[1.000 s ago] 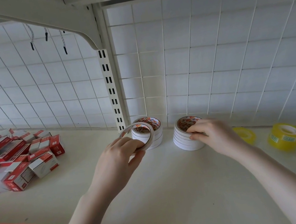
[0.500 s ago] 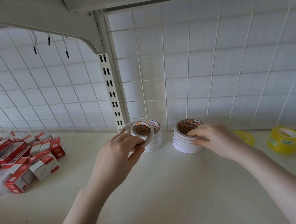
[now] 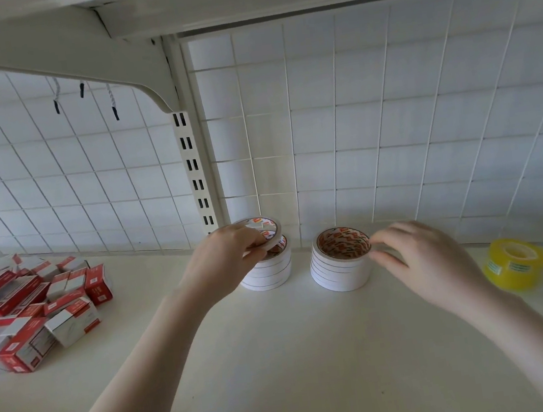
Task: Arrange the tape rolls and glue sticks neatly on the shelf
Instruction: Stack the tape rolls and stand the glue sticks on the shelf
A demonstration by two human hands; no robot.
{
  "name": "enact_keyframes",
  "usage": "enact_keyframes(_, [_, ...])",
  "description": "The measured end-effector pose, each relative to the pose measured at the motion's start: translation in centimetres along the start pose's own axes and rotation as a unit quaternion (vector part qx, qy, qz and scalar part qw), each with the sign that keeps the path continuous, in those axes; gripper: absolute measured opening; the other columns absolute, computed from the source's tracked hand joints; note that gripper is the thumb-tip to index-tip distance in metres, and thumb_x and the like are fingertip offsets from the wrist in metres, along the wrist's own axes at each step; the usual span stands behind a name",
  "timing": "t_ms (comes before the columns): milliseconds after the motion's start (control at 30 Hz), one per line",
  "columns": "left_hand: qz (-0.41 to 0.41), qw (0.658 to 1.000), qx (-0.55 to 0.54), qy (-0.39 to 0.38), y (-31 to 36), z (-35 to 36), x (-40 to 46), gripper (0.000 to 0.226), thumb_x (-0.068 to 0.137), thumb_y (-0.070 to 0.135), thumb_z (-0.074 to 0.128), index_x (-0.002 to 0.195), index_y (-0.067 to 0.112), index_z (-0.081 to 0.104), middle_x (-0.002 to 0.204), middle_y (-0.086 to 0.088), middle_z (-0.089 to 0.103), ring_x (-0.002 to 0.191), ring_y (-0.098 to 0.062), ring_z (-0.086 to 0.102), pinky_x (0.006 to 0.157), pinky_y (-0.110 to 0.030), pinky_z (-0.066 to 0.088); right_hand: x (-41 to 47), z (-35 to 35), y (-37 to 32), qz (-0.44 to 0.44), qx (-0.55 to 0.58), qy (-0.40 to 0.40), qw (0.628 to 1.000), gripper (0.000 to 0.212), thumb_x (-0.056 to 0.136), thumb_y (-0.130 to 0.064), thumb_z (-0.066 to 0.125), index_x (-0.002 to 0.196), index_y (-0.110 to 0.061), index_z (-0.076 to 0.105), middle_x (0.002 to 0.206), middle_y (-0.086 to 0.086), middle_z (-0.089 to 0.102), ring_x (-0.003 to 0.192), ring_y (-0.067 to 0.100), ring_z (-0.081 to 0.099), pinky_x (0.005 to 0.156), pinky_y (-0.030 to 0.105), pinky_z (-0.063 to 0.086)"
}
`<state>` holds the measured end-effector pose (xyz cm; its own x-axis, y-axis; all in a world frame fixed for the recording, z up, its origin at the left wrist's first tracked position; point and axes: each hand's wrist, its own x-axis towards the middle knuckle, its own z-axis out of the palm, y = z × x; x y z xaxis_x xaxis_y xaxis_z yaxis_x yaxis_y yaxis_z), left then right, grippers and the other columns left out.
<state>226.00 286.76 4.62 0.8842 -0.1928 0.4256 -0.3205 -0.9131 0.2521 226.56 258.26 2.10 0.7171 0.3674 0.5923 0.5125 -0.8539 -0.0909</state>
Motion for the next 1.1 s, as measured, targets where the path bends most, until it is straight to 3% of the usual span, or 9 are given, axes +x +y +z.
enact_keyframes(133, [0.002, 1.0, 0.01, -0.02, 0.0, 0.9, 0.6, 0.013, 0.09, 0.027, 0.057, 0.095, 0.02, 0.067, 0.085, 0.002, 0.061, 0.08, -0.023, 0.057, 0.068, -0.037, 0.048, -1.9, -0.1, 0.4, 0.022, -0.033, 0.003, 0.999, 0.013, 0.075, -0.023, 0.075, 0.08, -0.014, 0.068, 0.074, 0.001, 0.064, 0.068, 0.029, 0.063, 0.052, 0.034, 0.049])
enact_keyframes(633, [0.008, 0.999, -0.005, -0.046, -0.2, 1.8, 0.7, 0.01, 0.088, 0.027, 0.059, 0.086, 0.02, 0.067, 0.081, 0.001, 0.062, 0.077, -0.018, 0.056, 0.07, -0.038, 0.048, -3.7, 1.5, 0.8, 0.072, -0.02, -0.024, 0.997, 0.019, 0.068, -0.017, 0.08, 0.064, -0.022, 0.062, 0.063, -0.006, 0.059, 0.062, 0.023, 0.058, 0.048, 0.028, 0.04])
enact_keyframes(967, [0.015, 0.998, -0.012, -0.068, -0.1, 1.8, 1.3, 0.014, 0.087, 0.03, 0.061, 0.082, 0.017, 0.066, 0.074, 0.002, 0.059, 0.074, -0.018, 0.054, 0.069, -0.038, 0.048, -3.6, 1.2, 0.7, 0.118, -0.009, -0.105, 0.987, 0.013, 0.088, -0.032, 0.058, 0.083, -0.023, 0.066, 0.084, -0.006, 0.061, 0.087, 0.019, 0.055, 0.064, 0.031, 0.042])
enact_keyframes(1100, [0.0, 0.996, -0.023, -0.086, -0.3, 2.0, 1.6, 0.028, 0.083, 0.04, 0.058, 0.081, 0.013, 0.064, 0.073, -0.004, 0.058, 0.073, -0.021, 0.051, 0.067, -0.036, 0.045, -3.7, 0.9, 0.7, 0.135, -0.009, -0.125, 0.983, 0.014, 0.09, -0.035, 0.053, 0.087, -0.026, 0.065, 0.088, -0.007, 0.06, 0.09, 0.016, 0.053, 0.068, 0.03, 0.044])
